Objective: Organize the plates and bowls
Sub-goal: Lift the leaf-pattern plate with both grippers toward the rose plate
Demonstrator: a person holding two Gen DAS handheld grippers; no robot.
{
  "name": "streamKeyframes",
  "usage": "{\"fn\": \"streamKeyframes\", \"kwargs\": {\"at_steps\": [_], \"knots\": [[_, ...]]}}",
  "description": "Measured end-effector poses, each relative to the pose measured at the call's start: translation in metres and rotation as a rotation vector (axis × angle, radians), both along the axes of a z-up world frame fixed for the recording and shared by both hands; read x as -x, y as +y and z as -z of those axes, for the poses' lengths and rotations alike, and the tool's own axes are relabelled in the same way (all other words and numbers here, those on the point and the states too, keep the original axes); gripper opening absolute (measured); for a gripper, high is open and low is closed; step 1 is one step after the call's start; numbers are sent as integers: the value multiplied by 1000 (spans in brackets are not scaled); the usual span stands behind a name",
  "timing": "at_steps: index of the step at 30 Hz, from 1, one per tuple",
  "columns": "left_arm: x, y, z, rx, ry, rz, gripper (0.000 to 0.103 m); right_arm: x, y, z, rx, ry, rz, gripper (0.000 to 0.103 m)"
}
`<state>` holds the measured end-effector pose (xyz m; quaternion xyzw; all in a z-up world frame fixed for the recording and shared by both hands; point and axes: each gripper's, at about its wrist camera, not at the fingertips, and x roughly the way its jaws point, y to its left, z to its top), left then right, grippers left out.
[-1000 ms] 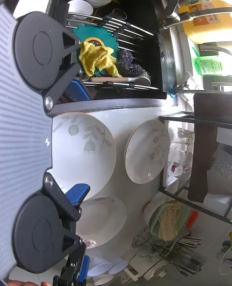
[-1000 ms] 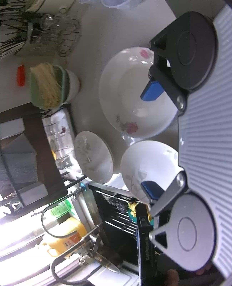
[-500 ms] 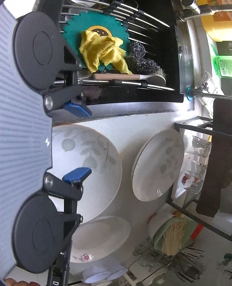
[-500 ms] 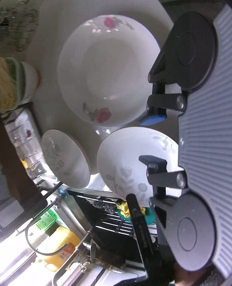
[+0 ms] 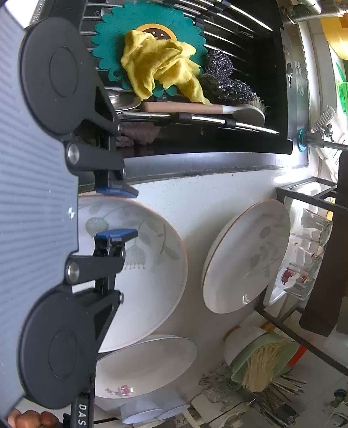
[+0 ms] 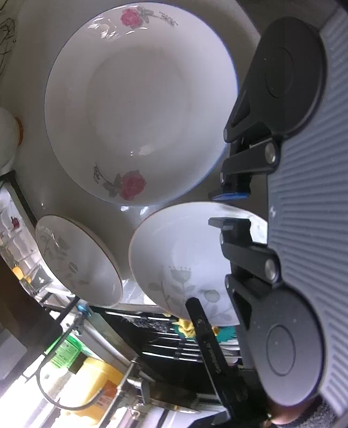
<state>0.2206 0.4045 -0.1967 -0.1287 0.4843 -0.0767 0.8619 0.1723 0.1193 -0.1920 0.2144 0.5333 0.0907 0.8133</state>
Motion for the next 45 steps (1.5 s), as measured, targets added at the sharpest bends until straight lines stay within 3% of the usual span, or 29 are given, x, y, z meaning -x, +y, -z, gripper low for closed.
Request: {"fn": "streamKeyframes", "kwargs": {"at_steps": [9,22,32,45], "knots": [[-18,6,-3,28,31,30,21,-13,-5,10,-51,61,31,12],[-36,0,-59,94,49,75,21,-15,-26,-31,-104,-13,24,12],[-51,-63,-83,90,25,157,21,-17,-86,-55,-120,-83,53,12],[-66,-152,-63,20,93,250,21,-20,-154,-44,-70,-77,53,13]]}}
